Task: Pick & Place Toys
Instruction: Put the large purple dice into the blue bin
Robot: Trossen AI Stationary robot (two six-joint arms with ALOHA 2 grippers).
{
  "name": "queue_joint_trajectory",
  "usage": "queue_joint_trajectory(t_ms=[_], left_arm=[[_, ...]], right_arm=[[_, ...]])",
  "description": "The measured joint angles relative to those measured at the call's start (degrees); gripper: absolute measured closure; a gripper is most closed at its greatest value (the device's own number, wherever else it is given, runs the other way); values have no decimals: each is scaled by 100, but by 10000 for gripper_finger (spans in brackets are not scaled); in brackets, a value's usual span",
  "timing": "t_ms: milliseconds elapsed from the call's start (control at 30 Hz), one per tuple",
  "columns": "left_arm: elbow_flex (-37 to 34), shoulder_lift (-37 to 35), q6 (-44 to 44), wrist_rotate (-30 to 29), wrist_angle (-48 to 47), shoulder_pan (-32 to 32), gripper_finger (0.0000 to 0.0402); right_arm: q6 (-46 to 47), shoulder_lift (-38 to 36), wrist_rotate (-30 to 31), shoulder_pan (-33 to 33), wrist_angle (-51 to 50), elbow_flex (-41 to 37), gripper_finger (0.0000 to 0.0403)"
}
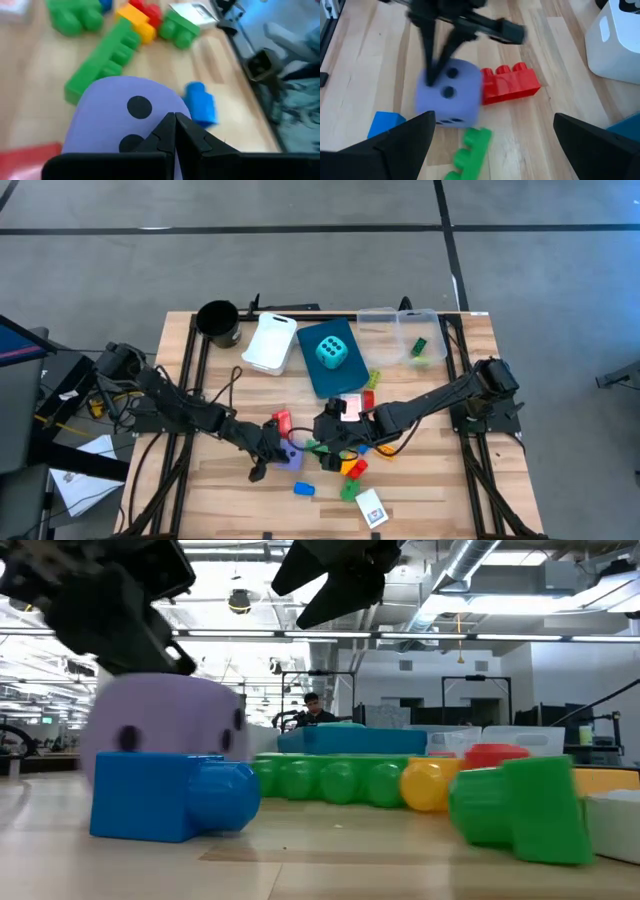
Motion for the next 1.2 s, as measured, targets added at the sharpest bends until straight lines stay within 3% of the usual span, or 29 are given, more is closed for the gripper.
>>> queue_joint_trajectory(t_ms=[200, 333, 567, 733, 1000, 1200], left_arm=[[-23, 18, 875, -626, 262, 578, 401], [-23, 21, 1182, -620, 326, 978, 401], [-26, 20, 1203, -143, 312, 1157, 402], [-28, 21, 1203, -111, 312, 1110, 402], [-30, 20, 1203, -62, 333, 1112, 402], [-39, 31, 1203, -23, 494, 1110, 402]], right_arm=[[6, 0, 0, 43, 62, 0, 3], [-5, 0, 84, 32, 105, -18, 3], [-70, -9, 997, 33, 572, -652, 3], [-235, -7, 1004, -44, 1966, -1486, 3], [-1380, -7, 450, -179, 5943, -3176, 3], [-938, -3, 428, -418, 7068, -4020, 3]])
